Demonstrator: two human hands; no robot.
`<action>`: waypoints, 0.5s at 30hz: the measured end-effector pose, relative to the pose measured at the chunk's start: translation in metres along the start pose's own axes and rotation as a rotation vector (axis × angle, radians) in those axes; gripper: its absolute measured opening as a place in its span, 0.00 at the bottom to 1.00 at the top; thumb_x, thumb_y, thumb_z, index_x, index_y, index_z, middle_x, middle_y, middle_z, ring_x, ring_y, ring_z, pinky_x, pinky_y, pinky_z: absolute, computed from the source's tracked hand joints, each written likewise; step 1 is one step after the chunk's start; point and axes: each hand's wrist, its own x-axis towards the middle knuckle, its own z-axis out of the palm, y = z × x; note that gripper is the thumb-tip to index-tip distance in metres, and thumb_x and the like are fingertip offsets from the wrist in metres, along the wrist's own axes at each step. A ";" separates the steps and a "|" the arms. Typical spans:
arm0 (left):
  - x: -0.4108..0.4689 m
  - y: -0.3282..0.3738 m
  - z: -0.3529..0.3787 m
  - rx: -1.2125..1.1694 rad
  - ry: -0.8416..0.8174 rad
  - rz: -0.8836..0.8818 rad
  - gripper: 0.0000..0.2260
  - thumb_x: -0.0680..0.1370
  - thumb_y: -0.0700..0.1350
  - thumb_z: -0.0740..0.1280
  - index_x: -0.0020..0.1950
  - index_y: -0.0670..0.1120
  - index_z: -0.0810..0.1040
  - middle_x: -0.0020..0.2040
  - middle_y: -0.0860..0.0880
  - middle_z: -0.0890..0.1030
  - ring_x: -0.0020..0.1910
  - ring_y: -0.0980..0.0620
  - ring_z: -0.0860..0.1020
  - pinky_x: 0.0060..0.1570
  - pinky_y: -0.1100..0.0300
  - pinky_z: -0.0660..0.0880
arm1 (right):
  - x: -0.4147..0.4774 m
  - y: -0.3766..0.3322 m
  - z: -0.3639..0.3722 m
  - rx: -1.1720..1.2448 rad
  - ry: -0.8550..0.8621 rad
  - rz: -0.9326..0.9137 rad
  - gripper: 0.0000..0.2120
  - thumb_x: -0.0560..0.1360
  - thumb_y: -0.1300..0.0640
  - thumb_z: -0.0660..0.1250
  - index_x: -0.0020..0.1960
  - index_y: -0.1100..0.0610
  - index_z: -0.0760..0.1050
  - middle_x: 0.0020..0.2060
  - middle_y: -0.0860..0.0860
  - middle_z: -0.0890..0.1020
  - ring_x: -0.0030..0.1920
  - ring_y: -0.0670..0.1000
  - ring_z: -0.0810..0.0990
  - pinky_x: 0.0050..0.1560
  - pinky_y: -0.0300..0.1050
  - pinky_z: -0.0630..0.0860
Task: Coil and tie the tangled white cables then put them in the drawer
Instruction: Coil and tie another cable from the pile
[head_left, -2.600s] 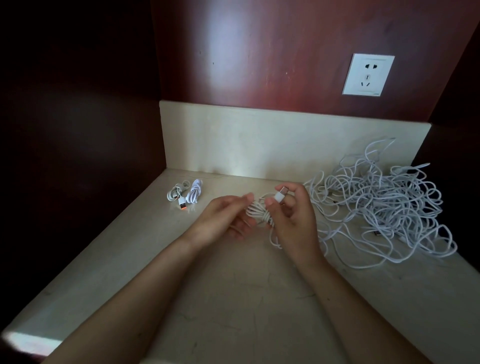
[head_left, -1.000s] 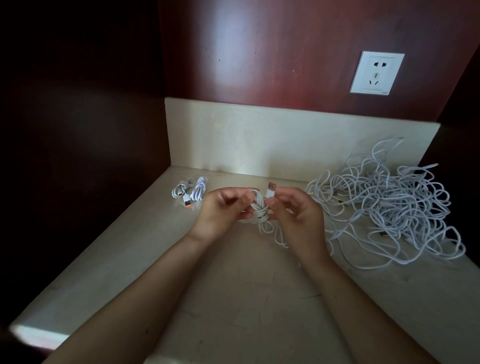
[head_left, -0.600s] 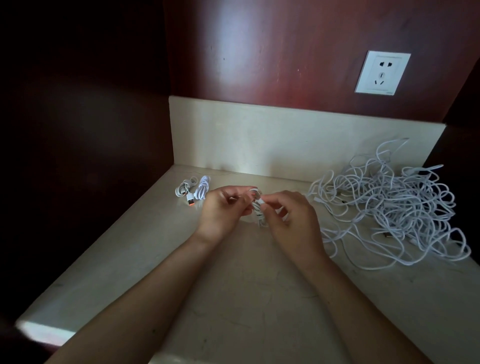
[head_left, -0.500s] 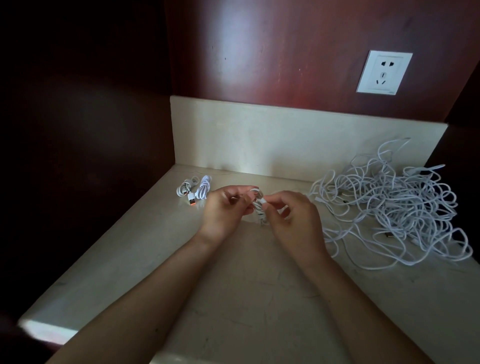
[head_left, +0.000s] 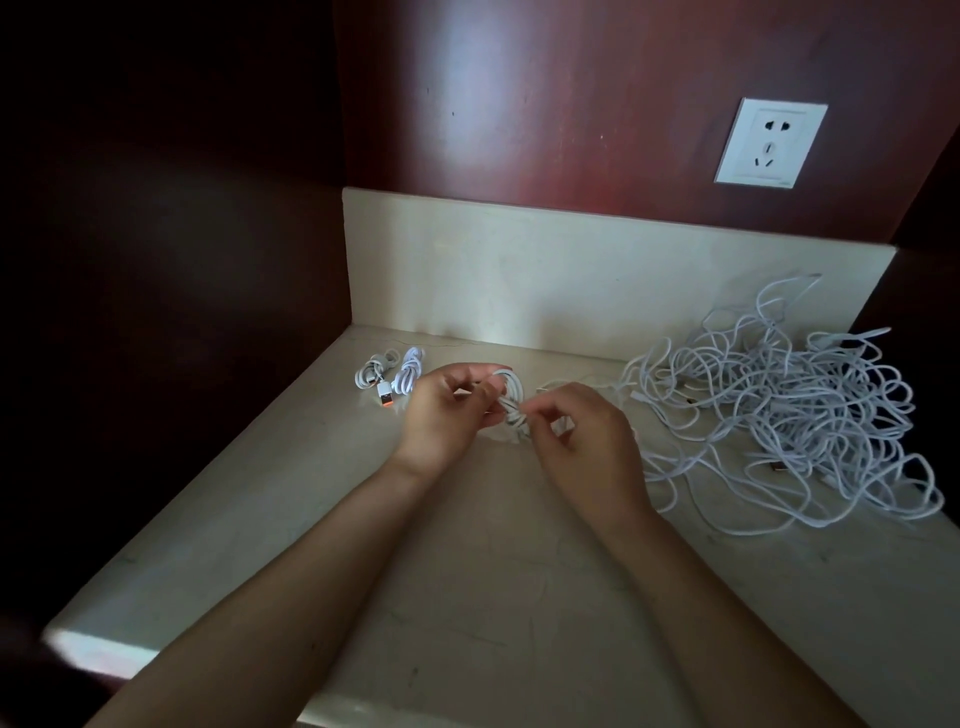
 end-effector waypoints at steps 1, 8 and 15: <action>0.002 0.000 -0.002 -0.013 0.009 -0.020 0.05 0.80 0.35 0.64 0.47 0.40 0.80 0.40 0.47 0.79 0.30 0.61 0.78 0.35 0.67 0.79 | 0.000 -0.001 0.001 0.011 -0.006 0.003 0.07 0.70 0.63 0.68 0.43 0.53 0.81 0.41 0.46 0.82 0.42 0.44 0.79 0.43 0.44 0.77; 0.002 0.007 -0.004 -0.105 -0.041 -0.140 0.08 0.81 0.36 0.62 0.44 0.41 0.78 0.29 0.51 0.79 0.28 0.62 0.77 0.35 0.67 0.79 | 0.000 0.007 0.003 0.178 -0.032 0.140 0.13 0.74 0.66 0.66 0.53 0.52 0.81 0.44 0.45 0.81 0.45 0.42 0.79 0.40 0.31 0.72; 0.003 0.010 -0.006 -0.132 -0.094 -0.210 0.09 0.82 0.38 0.61 0.44 0.43 0.78 0.25 0.55 0.78 0.26 0.62 0.76 0.34 0.68 0.79 | 0.002 0.015 -0.007 0.090 -0.112 0.022 0.10 0.75 0.56 0.65 0.53 0.52 0.83 0.46 0.46 0.83 0.46 0.46 0.81 0.45 0.48 0.79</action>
